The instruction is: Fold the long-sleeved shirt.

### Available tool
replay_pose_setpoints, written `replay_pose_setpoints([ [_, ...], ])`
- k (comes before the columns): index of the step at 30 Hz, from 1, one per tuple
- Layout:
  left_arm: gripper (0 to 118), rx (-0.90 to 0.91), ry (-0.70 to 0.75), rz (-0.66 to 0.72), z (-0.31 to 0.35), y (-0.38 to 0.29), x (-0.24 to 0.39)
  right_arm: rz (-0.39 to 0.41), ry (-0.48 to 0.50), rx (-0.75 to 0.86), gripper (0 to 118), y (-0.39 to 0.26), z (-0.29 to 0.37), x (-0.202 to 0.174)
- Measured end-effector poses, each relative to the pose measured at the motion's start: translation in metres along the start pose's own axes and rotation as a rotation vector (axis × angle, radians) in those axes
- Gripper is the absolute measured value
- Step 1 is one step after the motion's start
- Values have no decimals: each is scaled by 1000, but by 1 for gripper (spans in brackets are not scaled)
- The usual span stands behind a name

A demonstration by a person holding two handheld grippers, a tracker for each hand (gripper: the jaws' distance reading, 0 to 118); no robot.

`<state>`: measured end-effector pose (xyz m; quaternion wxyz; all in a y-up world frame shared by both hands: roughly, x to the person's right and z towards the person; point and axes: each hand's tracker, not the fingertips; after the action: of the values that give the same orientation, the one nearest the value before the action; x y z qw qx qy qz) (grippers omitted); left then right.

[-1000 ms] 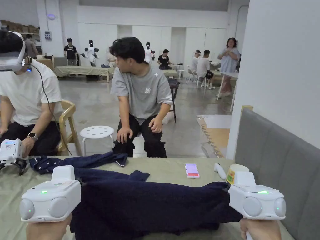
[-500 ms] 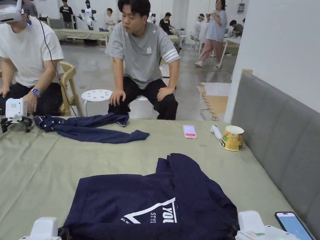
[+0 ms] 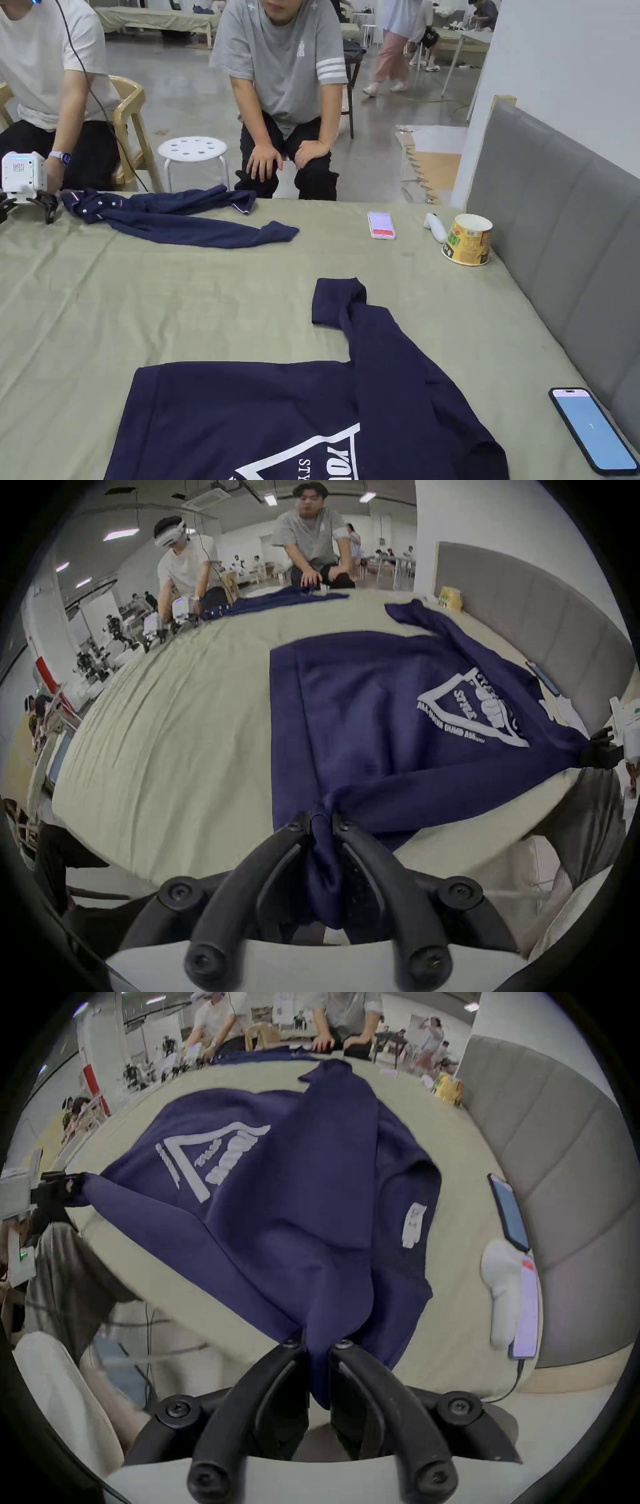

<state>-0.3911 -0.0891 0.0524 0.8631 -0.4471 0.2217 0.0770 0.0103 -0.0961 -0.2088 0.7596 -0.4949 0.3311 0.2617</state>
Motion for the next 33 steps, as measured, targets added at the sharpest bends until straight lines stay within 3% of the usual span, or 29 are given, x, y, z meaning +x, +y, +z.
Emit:
replay_pose_setpoints([
  [3, 15, -18, 0, 2, -6, -3, 4, 6, -6, -11, 9, 3, -11, 1],
  [6, 27, -12, -5, 46, -11, 4, 1, -29, -15, -15, 19, 11, -14, 2],
  [7, 39, 0, -30, 82, -9, 9, -1, -76, -14, 12, 31, 12, -11, 5],
  [8, 69, -3, -61, 101, -4, 14, -2, -98, -1, 26, 59, 14, -8, 8],
  [9, 104, 5, -81, 122, -1, 18, -4, -114, 28, 41, 98, 16, -4, 12],
  [10, 110, 59, -104, 140, 7, 23, -6, -131, 46, 76, 114, 19, 4, 15],
  [11, 106, 85, -123, 138, 14, 29, -10, -143, 63, 115, 117, 23, 13, 19],
  [14, 106, 106, -101, 120, 51, 63, 15, -183, 38, 168, 114, 41, 30, 30],
  [15, 105, 131, -97, 110, 56, 72, 18, -186, 28, 182, 100, 48, 35, 33],
  [16, 99, 143, -97, 103, 37, 75, 2, -188, 13, 210, 71, 57, 39, 36],
  [17, 80, 157, -100, 97, 29, 82, -4, -185, 4, 238, 30, 66, 41, 39],
  [18, 25, 170, -104, 92, 26, 90, -4, -180, -19, 250, 1, 76, 39, 40],
  [19, 7, 181, -97, 81, 20, 99, -2, -194, -36, 258, 1, 89, 40, 44],
  [20, 4, 198, -40, 55, 5, 111, 1, -174, -27, 256, 1, 104, 41, 46],
  [23, 4, 202, -69, 4, -19, 139, 10, -80, -47, 322, 1, 155, 41, 50],
  [31, 4, 227, -109, 13, -79, 203, 15, -53, -40, 386, 1, 369, -19, 82],
  [33, 4, 209, -118, 38, -97, 212, 14, -56, -26, 351, 14, 428, -58, 87],
])
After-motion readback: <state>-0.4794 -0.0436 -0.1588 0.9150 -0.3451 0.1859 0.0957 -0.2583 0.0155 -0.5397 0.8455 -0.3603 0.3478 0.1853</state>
